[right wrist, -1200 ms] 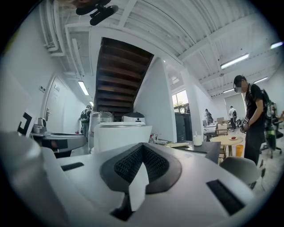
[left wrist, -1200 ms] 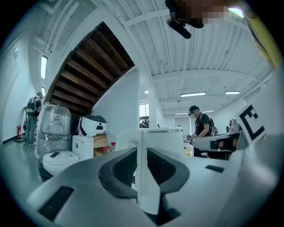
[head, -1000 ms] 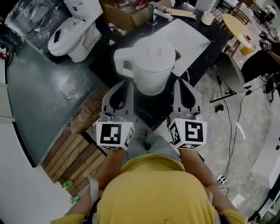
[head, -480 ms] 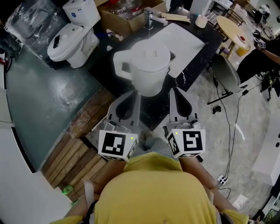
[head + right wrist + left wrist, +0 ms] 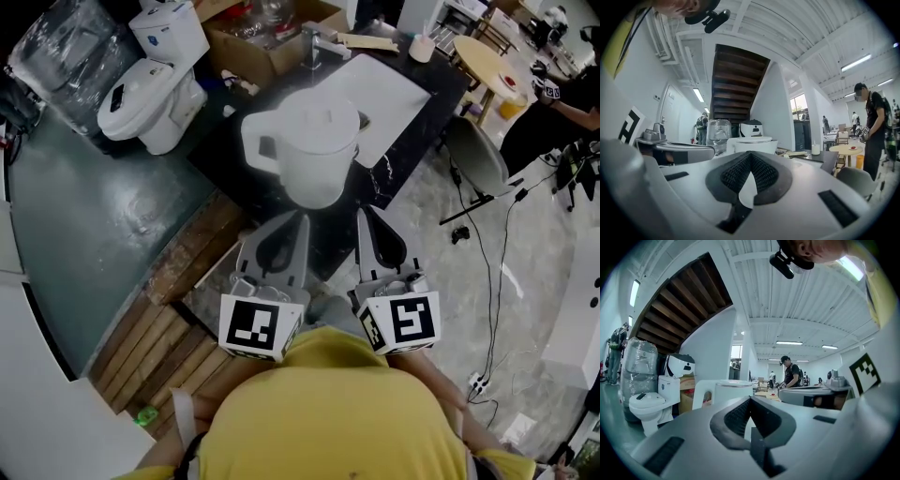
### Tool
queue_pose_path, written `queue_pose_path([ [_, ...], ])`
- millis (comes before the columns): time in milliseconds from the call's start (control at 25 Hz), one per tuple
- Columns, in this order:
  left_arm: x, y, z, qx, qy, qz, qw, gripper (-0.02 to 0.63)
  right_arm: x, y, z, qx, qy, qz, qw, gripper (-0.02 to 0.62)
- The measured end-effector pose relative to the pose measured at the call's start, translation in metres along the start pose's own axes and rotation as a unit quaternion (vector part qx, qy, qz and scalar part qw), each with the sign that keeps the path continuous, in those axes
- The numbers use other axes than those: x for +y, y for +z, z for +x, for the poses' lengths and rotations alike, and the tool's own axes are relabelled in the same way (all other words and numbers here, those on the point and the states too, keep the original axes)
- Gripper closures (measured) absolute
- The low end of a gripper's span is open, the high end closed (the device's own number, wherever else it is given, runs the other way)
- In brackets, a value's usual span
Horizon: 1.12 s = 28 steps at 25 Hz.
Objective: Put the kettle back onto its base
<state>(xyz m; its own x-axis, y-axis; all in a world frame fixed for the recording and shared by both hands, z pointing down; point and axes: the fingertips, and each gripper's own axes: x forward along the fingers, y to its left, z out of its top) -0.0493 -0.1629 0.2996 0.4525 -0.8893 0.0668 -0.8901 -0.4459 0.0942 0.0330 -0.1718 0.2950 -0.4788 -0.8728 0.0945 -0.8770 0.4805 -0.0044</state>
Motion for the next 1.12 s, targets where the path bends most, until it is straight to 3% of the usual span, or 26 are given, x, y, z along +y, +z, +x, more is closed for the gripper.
queue_pose_path([
  [360, -0.012, -0.004, -0.012, -0.006, -0.026, -0.010, 0.9996, 0.597, 0.025, -0.007, -0.013, -0.001, 0.007, -0.009, 1.000, 0.580],
  [1120, -0.003, -0.017, -0.025, 0.000, -0.035, -0.011, 0.9993, 0.597, 0.037, -0.011, -0.020, -0.007, -0.009, -0.003, 1.000, 0.580],
])
